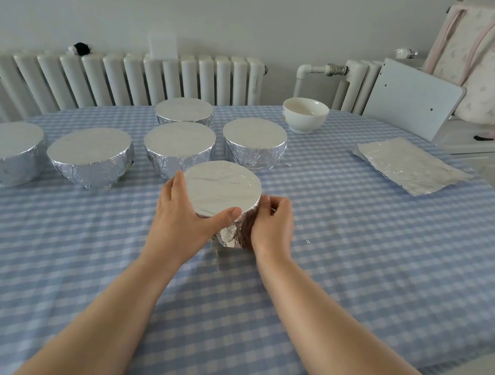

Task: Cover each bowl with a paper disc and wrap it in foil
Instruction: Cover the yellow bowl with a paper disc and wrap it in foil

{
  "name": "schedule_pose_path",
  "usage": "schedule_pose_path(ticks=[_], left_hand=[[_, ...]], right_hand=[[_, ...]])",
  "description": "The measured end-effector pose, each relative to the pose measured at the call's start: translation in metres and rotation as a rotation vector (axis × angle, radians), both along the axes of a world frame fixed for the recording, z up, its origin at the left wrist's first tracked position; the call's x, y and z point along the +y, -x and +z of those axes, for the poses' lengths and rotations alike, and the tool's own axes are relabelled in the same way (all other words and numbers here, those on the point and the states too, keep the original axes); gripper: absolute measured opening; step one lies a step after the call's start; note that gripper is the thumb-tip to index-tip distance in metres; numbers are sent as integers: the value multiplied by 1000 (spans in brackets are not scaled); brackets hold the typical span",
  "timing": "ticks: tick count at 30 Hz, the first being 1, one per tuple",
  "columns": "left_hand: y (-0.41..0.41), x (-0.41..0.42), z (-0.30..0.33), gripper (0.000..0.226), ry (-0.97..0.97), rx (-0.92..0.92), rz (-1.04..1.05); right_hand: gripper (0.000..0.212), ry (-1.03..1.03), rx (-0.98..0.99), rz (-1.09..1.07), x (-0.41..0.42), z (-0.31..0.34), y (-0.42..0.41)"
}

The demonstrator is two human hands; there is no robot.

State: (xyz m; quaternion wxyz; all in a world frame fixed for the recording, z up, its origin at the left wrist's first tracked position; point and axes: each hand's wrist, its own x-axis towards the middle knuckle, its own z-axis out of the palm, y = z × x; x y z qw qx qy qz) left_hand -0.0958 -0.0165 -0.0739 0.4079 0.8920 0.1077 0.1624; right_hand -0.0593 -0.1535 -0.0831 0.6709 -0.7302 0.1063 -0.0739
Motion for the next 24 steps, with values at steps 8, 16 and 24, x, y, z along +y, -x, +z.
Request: schedule_pose_path(ticks=[8, 16, 24], left_hand=[[-1, -1, -1, 134, 2, -13, 13], [0, -4, -1, 134, 40, -29, 13], [1, -5, -1, 134, 40, -30, 7]], right_hand=[[6, -62, 7, -34, 3, 0, -3], [28, 9, 23, 45, 3, 3, -5], [19, 217, 7, 70, -11, 3, -7]])
